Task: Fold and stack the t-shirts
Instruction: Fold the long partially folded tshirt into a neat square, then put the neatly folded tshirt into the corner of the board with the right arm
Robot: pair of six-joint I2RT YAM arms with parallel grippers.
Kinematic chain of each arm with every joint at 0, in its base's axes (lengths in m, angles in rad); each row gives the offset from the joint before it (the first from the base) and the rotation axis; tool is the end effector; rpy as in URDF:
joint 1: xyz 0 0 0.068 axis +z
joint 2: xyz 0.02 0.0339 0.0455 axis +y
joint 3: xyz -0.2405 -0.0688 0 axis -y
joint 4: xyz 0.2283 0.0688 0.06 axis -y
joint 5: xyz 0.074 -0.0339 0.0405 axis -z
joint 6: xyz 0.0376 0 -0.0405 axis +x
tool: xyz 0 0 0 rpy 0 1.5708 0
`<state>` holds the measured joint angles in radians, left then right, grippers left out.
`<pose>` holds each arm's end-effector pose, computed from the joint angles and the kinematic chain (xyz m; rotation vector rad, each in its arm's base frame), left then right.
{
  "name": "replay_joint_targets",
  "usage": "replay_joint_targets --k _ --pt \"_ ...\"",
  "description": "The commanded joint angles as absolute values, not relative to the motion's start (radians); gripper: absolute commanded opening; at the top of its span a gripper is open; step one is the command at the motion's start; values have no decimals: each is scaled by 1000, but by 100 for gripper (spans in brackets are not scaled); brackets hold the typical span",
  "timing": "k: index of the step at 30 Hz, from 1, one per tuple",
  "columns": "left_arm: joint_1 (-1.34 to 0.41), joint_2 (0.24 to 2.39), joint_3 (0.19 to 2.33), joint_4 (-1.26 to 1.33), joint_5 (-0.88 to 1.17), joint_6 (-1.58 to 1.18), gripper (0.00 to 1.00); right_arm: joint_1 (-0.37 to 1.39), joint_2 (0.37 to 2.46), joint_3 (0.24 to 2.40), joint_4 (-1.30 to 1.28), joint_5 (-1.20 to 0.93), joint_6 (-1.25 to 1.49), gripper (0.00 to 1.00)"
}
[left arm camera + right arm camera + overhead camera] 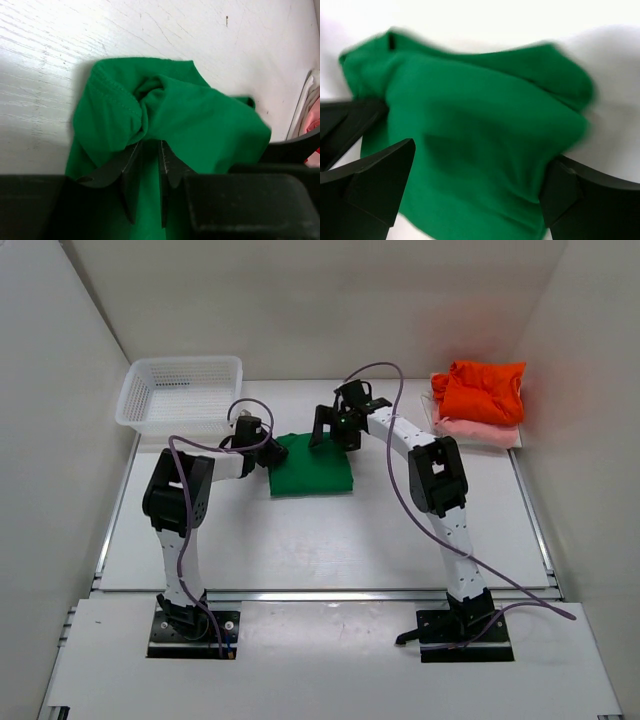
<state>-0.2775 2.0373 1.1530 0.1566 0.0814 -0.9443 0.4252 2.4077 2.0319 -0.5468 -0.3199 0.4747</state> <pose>0.3863 -0.1132 0.1156 -0.7452 2.2858 -0.6985 0.4499 0.2167 0.1592 -0.0763 2.5945 0.7552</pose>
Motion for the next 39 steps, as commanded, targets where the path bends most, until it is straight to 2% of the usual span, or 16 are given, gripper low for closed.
replay_joint_targets --k 1,2,3,5,6,7,8,11,17,23,25,31,35,39 --pt "-276 2011 1109 86 81 -945 31 471 2448 1999 -743 -418 486 93" --pt "-278 2011 1098 83 77 -942 32 469 2436 1971 -730 -426 489 91" --pt "-278 2003 1100 81 74 -939 31 471 2424 1959 -726 -461 494 82" --pt "-281 2005 1092 89 80 -936 32 474 2410 1921 -701 -498 483 72" --pt "-279 2006 1089 90 83 -939 32 476 2405 1907 -690 -518 480 54" --pt "-278 1999 1089 78 81 -934 34 471 2402 1908 -666 -556 468 17" --pt "-275 1996 1089 68 87 -939 37 463 2395 1889 -648 -567 472 0" --pt "-265 1938 1089 55 123 -946 43 431 2367 1884 -597 -589 414 0" --pt "-235 1610 971 26 134 -917 41 373 2286 2089 -807 -156 117 0" --pt "-204 1321 821 6 103 -931 40 330 2103 1938 -691 243 -136 0" --pt "-205 1278 805 0 92 -922 40 305 2033 1881 -626 285 -181 0" --pt "-206 1238 789 -51 121 -874 41 180 1846 1787 -439 216 -310 0" --pt "-210 1200 770 -77 98 -836 42 32 1855 1870 -451 106 -293 0" --pt "-199 1161 756 -113 89 -799 43 -81 1953 2017 -485 49 -317 0"
